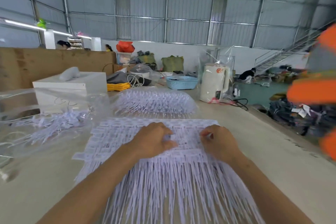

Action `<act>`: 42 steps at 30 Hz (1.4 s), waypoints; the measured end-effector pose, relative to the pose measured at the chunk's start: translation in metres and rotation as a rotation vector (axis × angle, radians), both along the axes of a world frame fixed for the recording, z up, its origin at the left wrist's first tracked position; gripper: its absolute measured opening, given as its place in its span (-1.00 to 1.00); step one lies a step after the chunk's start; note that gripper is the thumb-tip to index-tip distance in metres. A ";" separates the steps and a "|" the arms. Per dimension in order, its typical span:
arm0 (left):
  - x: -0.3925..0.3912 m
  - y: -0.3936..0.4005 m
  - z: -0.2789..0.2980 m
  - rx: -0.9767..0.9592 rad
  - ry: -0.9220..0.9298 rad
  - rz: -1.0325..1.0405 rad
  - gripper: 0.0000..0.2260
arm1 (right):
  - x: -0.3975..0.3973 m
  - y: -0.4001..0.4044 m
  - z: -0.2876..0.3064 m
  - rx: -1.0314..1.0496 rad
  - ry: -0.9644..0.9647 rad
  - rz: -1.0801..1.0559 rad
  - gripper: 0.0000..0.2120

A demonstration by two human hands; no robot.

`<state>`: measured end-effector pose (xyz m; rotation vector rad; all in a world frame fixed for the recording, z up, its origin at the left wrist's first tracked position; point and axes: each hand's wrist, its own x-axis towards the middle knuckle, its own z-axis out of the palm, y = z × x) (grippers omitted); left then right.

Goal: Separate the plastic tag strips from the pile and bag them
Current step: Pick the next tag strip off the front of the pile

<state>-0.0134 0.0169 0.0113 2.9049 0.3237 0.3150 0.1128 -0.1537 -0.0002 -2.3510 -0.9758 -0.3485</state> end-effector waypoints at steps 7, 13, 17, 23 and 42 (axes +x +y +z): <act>0.020 -0.007 -0.006 0.028 -0.089 -0.027 -0.77 | 0.010 -0.016 -0.008 0.030 0.010 0.056 -0.87; 0.055 0.012 0.007 0.039 -0.122 0.020 -0.59 | 0.010 -0.015 -0.008 0.045 0.096 0.079 -0.83; 0.083 0.033 0.009 0.002 0.067 0.111 -0.56 | 0.009 -0.017 -0.011 0.070 0.123 0.076 -0.80; 0.092 0.045 0.015 0.006 0.085 0.048 -0.49 | 0.013 -0.023 -0.006 0.109 0.180 0.137 -0.80; 0.029 0.005 0.082 0.189 -0.053 -0.212 -0.85 | 0.009 -0.037 0.012 0.627 0.208 -0.039 -0.58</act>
